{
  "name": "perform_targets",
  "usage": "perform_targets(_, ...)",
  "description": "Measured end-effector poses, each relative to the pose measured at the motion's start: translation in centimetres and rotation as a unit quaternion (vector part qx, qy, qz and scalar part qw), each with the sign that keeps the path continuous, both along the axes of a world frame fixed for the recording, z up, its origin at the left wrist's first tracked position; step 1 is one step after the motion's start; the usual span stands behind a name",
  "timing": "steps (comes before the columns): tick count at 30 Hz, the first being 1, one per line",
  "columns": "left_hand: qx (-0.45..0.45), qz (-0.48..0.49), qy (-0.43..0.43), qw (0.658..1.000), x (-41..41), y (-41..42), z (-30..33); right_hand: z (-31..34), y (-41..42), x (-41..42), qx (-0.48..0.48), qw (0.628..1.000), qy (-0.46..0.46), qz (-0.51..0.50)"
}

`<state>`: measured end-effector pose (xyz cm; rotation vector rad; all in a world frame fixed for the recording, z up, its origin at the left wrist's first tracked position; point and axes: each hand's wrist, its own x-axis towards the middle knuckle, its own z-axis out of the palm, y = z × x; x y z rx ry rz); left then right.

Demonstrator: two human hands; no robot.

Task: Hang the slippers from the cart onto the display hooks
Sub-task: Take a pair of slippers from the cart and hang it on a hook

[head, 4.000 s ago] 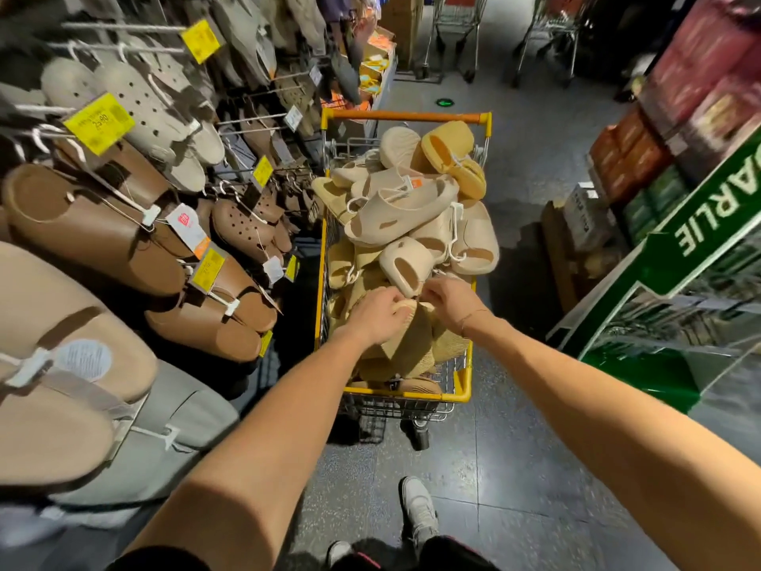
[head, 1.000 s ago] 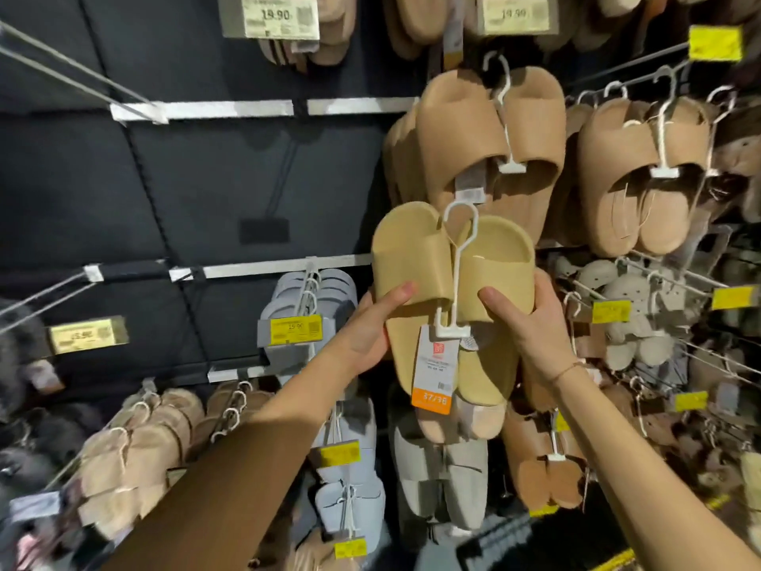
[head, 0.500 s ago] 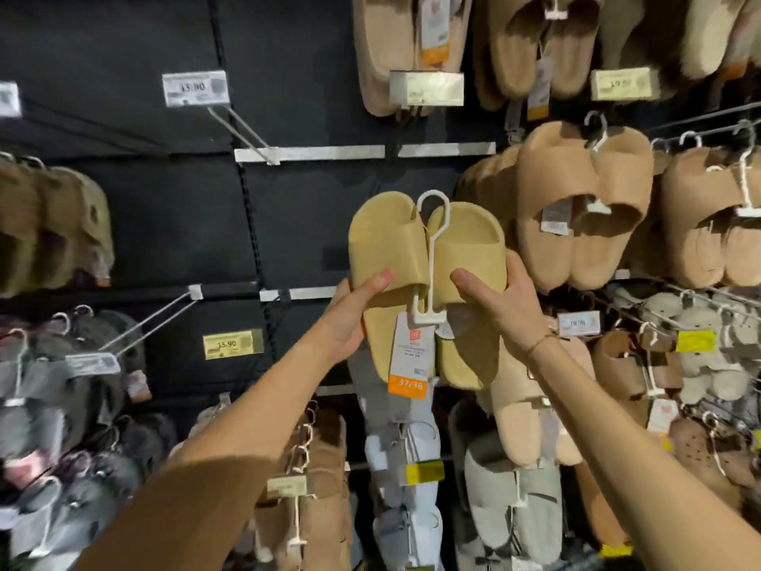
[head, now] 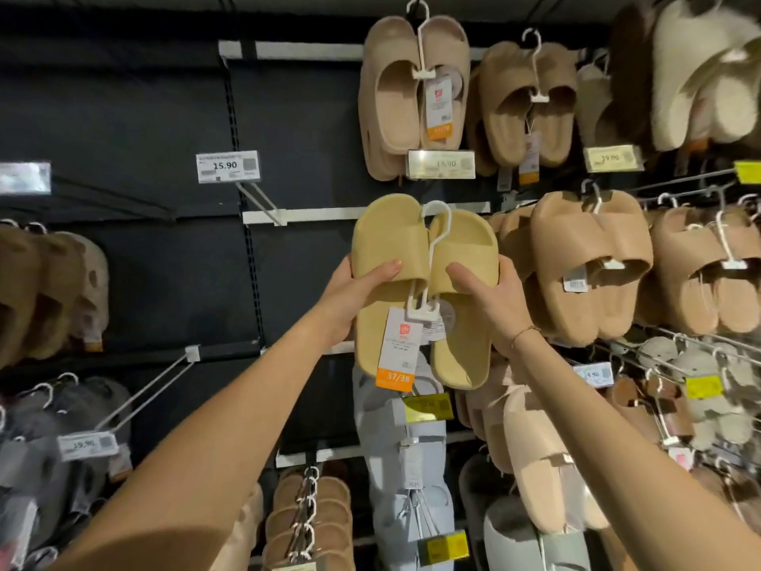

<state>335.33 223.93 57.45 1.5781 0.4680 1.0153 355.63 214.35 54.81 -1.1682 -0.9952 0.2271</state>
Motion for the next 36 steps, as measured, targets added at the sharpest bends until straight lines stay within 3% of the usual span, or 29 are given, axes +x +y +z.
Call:
perform_targets(17, -0.015, 0.052, -0.082, 0.995, 7.4, 6.9, 3.0, 4.9, 8.4, 6.9, 0.013, 1.0, -0.02, 0.02)
perform_targets(36, -0.05, 0.212, -0.009, 0.976, 14.9, 23.6, -0.5, 1.2, 28.3, 14.1, -0.094, 0.995, -0.02, 0.017)
